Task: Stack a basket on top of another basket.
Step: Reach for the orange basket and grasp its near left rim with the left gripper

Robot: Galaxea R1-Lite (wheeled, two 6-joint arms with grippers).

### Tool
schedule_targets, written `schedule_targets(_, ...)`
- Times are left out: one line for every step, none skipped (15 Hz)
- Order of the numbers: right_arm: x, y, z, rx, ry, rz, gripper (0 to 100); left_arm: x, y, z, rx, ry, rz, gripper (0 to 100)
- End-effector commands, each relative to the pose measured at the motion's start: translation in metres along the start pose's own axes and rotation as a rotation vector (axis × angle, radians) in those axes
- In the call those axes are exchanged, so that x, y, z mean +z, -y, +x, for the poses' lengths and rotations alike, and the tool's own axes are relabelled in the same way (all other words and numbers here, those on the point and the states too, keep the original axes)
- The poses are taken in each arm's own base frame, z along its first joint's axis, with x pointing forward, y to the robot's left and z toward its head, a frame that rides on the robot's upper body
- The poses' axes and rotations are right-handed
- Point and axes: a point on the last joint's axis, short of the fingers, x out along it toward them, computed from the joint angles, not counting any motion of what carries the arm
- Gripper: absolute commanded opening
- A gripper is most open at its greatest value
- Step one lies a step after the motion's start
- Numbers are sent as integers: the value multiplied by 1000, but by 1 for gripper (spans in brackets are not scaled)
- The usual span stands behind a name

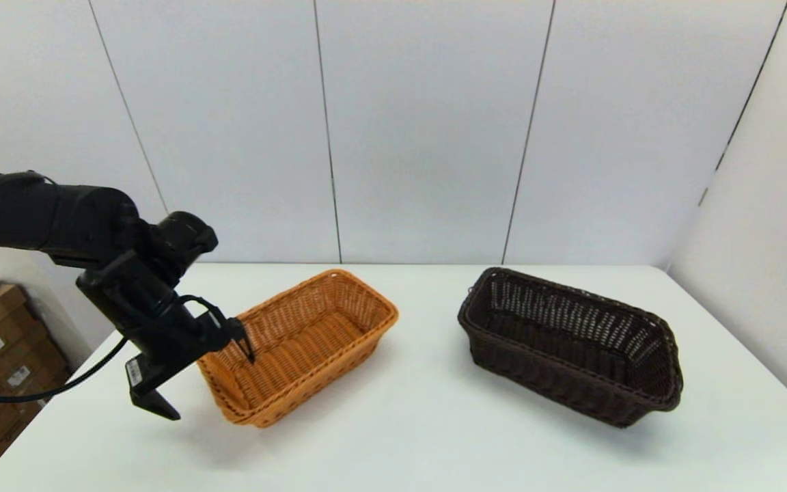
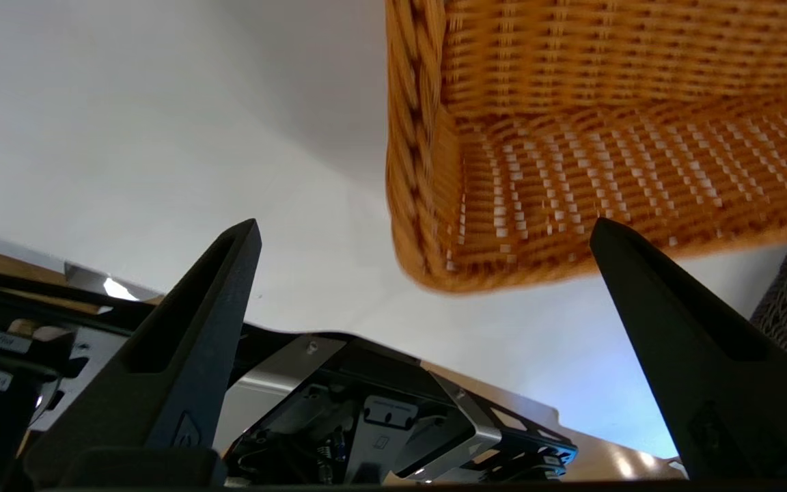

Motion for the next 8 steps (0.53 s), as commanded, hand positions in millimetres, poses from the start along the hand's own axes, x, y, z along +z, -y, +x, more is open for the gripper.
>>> schedule_targets(0, 0, 0, 0, -1, 0, 100, 29, -3, 42, 22, -135, -69, 100)
schedule_targets(0, 0, 0, 0, -1, 0, 100, 30, -3, 49, 33, -144, -58, 100)
schedule_targets(0, 0, 0, 0, 1, 0, 100, 32, -3, 53, 42, -150, -48, 100)
schedule_targets(0, 0, 0, 0, 1, 1, 100, 35, -1, 58, 51, -151, -48, 100)
schedule_targets(0, 0, 0, 0, 1, 0, 100, 37, -1, 64, 70, -151, -51, 100)
schedule_targets(0, 0, 0, 0, 1, 0, 100, 40, 1, 68, 83, -144, -49, 100)
schedule_targets(0, 0, 0, 0, 1, 0, 100, 41, 2, 69, 82, -138, -46, 100)
schedule_targets(0, 0, 0, 0, 1, 0, 100, 43, 3, 73, 88, -133, -46, 100)
